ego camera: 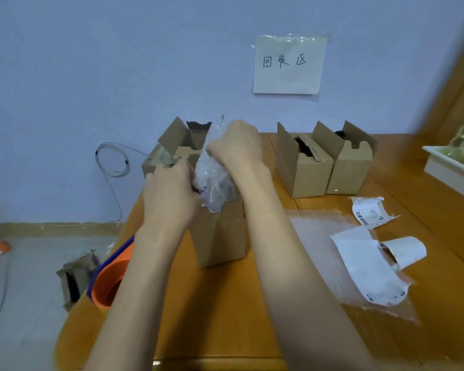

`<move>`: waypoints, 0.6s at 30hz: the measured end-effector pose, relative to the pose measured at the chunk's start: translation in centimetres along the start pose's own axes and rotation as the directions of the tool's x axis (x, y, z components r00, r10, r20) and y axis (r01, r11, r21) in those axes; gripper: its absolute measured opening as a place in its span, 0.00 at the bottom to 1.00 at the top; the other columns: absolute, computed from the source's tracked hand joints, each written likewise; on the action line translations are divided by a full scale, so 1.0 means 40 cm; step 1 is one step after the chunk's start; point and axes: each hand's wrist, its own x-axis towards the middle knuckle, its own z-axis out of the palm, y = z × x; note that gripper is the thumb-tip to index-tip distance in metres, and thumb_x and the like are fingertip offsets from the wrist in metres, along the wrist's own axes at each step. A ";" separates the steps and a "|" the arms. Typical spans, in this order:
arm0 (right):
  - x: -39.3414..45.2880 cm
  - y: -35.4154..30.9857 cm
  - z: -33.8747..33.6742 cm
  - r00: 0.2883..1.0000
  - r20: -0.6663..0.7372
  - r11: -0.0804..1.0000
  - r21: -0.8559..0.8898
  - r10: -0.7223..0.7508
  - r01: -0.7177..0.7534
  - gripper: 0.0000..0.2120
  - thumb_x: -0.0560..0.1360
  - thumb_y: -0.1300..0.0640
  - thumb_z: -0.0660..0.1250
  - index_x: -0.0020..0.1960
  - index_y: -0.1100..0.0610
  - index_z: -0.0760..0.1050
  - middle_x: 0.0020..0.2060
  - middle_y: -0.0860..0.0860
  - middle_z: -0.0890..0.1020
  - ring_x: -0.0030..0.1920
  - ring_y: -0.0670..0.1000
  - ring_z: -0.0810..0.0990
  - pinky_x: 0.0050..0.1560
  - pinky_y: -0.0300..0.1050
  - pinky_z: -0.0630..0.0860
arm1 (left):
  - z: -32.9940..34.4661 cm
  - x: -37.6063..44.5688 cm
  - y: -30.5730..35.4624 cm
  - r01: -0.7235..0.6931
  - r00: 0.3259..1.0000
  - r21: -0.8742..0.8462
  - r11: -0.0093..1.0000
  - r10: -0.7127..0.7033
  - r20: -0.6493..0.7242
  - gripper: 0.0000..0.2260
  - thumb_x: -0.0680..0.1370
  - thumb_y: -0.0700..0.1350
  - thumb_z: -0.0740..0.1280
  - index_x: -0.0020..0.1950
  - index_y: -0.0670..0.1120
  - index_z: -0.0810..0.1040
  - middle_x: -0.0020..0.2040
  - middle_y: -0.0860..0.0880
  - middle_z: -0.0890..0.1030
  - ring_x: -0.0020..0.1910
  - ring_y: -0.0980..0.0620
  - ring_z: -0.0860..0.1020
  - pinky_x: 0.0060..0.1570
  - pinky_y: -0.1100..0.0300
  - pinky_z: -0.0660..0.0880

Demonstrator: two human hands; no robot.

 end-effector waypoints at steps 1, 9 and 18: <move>0.001 0.000 0.009 1.000 0.023 1.000 -0.016 0.011 -0.010 0.12 0.72 0.63 0.65 0.33 0.57 0.64 0.32 0.51 0.71 0.32 0.50 0.71 0.26 0.40 0.64 | -0.006 -0.005 0.008 -0.028 0.999 0.143 0.989 0.022 0.039 0.05 0.71 0.39 0.65 0.46 0.45 0.73 0.44 0.47 0.77 0.54 0.43 0.72 0.51 0.54 0.64; 0.014 0.007 0.052 0.996 0.074 0.997 -0.050 0.054 -0.051 0.12 0.78 0.61 0.59 0.58 0.64 0.75 0.57 0.58 0.78 0.54 0.56 0.76 0.42 0.41 0.66 | -0.021 -0.002 0.090 -0.317 0.892 0.477 0.820 0.087 0.443 0.13 0.80 0.43 0.55 0.36 0.49 0.68 0.46 0.45 0.78 0.55 0.46 0.72 0.65 0.53 0.58; 0.038 0.002 0.051 0.948 0.302 0.983 0.116 0.101 -0.142 0.06 0.79 0.58 0.58 0.49 0.60 0.70 0.39 0.53 0.73 0.36 0.50 0.72 0.32 0.41 0.68 | 0.039 0.001 0.103 -0.292 0.819 0.367 0.883 0.033 0.573 0.23 0.83 0.50 0.44 0.68 0.49 0.73 0.59 0.48 0.79 0.71 0.44 0.65 0.71 0.34 0.34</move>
